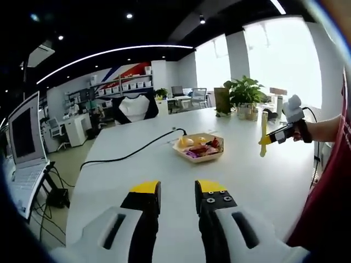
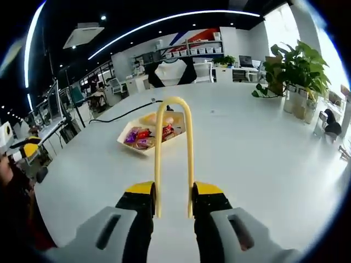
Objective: Place the target food into the container with the food tongs after gripping and lifting it, then release it inside without dropping or visibly crushing the food.
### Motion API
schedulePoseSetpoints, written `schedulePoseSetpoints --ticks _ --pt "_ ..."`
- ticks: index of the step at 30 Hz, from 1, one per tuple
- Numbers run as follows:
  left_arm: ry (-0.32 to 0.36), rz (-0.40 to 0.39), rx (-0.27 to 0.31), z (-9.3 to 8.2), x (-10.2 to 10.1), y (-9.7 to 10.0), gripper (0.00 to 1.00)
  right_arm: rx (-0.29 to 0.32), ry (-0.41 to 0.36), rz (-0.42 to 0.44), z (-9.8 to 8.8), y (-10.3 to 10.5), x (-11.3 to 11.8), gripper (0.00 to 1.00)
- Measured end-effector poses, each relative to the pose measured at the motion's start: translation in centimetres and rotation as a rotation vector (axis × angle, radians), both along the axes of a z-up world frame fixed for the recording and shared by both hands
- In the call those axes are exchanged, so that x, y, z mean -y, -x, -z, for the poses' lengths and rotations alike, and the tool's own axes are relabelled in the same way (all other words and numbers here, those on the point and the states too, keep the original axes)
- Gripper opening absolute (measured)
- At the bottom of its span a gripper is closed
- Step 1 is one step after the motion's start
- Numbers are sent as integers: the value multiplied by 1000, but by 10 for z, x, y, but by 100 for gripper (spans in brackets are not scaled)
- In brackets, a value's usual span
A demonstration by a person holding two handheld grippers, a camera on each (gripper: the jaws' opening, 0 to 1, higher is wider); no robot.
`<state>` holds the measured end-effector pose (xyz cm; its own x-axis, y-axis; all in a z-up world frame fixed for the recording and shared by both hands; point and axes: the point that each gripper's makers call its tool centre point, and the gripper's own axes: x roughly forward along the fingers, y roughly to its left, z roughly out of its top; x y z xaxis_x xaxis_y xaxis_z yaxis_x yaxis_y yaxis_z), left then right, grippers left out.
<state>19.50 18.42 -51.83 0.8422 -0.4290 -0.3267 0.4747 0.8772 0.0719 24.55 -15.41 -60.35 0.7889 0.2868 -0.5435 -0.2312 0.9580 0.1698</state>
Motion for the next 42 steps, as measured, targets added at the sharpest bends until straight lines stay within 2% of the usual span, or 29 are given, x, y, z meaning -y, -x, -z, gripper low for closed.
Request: schedulePoseSetpoints --ticks 11,12,16,17,21,25,26,27,28,29,30,34,37,40,42 --pt "-23 -30 -3 2 -12 -1 26 -23 19 6 20 -3 -5 23" --pt "-26 -32 -4 3 -13 -1 26 -9 37 14 22 -6 -2 23" --pt "-33 -38 -9 3 -16 0 26 2 29 32 30 -10 -1 24" --pt "-38 -39 -11 3 -17 1 26 35 23 30 27 -15 -2 23" --pt "-56 -55 -28 5 -26 6 26 54 42 38 31 -27 -2 24" --pt "-75 -77 -25 0 -38 8 26 40 51 53 45 -35 0 24" --pt "-77 -84 -21 -2 -40 8 26 30 63 46 51 -35 0 24" --pt "-80 -95 -21 -2 -45 8 26 12 125 63 59 -34 7 21" --pt "-82 -102 -24 -2 -47 9 26 39 171 18 61 -37 6 21" --pt "-86 -109 -29 -1 -50 9 26 68 181 38 61 -40 6 21" --pt "-91 -116 -33 0 -52 10 26 72 139 56 59 -41 4 21" --pt "-101 -120 -32 -2 -52 10 26 110 156 76 55 -35 4 22" --pt "-103 -114 -23 -5 -49 8 26 108 144 102 55 -35 5 23" --pt "-109 -96 -14 -6 -43 5 26 105 145 87 55 -36 5 24" --pt "-113 -83 -12 -7 -40 3 26 81 95 65 51 -34 0 25"
